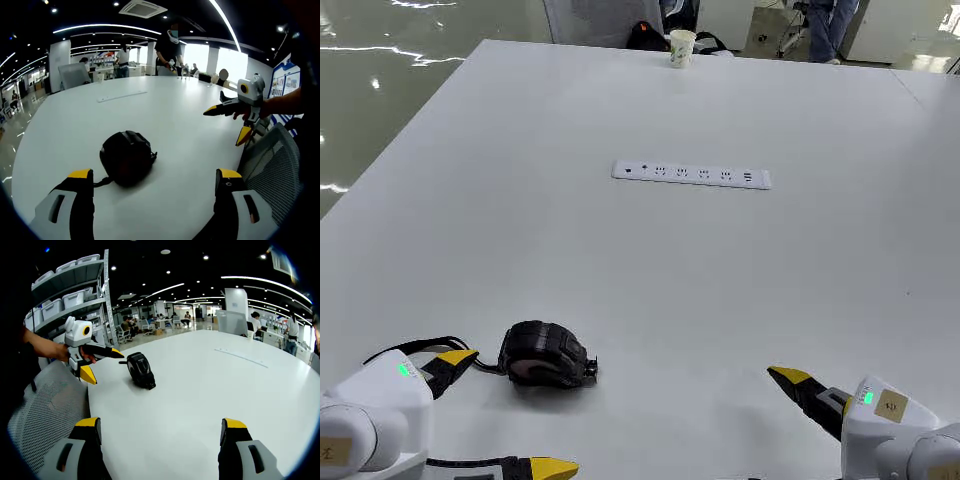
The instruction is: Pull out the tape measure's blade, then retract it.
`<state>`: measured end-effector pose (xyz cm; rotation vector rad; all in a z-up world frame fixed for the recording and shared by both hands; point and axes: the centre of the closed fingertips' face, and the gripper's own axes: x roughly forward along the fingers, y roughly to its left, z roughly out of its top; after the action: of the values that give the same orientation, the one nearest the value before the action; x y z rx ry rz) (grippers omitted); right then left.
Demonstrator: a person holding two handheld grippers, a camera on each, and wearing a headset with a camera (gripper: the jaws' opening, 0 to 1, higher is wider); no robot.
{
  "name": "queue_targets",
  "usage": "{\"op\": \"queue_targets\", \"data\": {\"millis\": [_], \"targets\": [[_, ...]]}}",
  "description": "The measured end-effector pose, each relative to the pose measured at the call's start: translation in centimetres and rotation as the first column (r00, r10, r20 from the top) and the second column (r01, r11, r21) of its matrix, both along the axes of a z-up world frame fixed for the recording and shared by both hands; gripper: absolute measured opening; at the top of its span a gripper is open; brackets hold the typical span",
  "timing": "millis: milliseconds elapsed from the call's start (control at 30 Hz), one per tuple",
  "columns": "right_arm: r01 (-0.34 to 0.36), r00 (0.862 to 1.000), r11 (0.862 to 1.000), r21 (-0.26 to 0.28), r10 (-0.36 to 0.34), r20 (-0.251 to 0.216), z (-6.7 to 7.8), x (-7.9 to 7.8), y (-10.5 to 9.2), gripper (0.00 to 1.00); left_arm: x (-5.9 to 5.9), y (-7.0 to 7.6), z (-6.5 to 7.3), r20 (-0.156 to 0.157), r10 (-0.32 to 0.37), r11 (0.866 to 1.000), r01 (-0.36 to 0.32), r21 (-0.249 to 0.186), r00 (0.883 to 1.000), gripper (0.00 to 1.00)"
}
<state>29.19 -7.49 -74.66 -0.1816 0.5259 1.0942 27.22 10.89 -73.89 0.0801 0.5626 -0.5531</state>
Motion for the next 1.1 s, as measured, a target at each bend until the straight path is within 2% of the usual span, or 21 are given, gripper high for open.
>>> {"op": "queue_targets", "data": {"millis": [1100], "targets": [[0.010, 1.000, 1.000, -0.002, -0.010, -0.002, 0.06, -0.10, -0.26, 0.99, -0.14, 0.15, 0.36, 0.001, 0.004, 1.000, -0.004, -0.010, 1.000, 0.99]]}}
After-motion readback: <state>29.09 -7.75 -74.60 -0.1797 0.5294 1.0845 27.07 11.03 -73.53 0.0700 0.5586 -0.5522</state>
